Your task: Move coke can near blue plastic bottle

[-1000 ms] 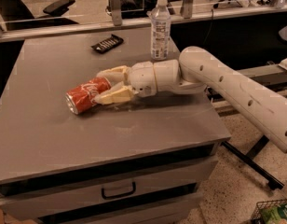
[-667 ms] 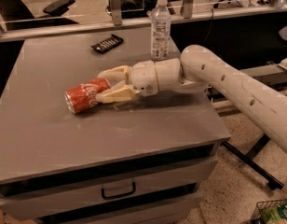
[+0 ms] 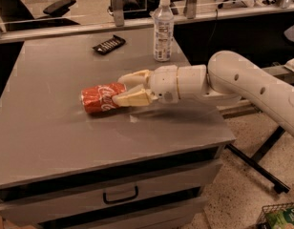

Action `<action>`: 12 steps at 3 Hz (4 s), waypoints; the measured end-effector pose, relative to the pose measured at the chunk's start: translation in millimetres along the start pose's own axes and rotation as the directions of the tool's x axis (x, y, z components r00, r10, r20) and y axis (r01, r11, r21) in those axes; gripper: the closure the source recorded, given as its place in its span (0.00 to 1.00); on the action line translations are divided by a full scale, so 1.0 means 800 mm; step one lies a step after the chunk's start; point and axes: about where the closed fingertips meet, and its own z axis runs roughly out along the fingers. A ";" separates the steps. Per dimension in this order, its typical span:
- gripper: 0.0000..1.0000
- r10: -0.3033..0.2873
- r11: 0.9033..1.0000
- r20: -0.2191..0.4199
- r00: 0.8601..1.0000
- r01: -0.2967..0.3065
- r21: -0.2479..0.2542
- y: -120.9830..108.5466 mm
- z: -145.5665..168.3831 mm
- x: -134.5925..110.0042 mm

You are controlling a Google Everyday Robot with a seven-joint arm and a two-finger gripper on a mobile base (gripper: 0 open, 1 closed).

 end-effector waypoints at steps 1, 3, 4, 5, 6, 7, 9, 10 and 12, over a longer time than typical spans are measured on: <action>1.00 0.046 0.981 -0.060 0.997 -0.034 0.189 0.001 -0.043 0.003; 1.00 0.116 0.831 -0.117 0.986 -0.032 0.555 -0.014 -0.118 -0.002; 1.00 0.146 0.745 -0.125 0.981 -0.026 0.667 -0.029 -0.140 -0.001; 1.00 0.174 0.649 -0.098 0.980 -0.040 0.759 -0.049 -0.150 0.006; 1.00 0.186 0.590 -0.070 0.980 -0.055 0.805 -0.064 -0.149 0.013; 1.00 0.191 0.563 -0.048 0.980 -0.069 0.824 -0.075 -0.138 0.022; 1.00 0.182 0.556 -0.037 0.983 -0.072 0.828 -0.110 -0.117 0.034; 0.84 0.184 0.557 -0.034 0.982 -0.076 0.827 -0.129 -0.110 0.035; 0.38 0.195 0.538 -0.040 0.980 -0.073 0.840 -0.152 -0.101 0.038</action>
Offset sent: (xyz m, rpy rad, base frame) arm -0.0094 -0.1159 0.0251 -0.1012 -0.0465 -0.6526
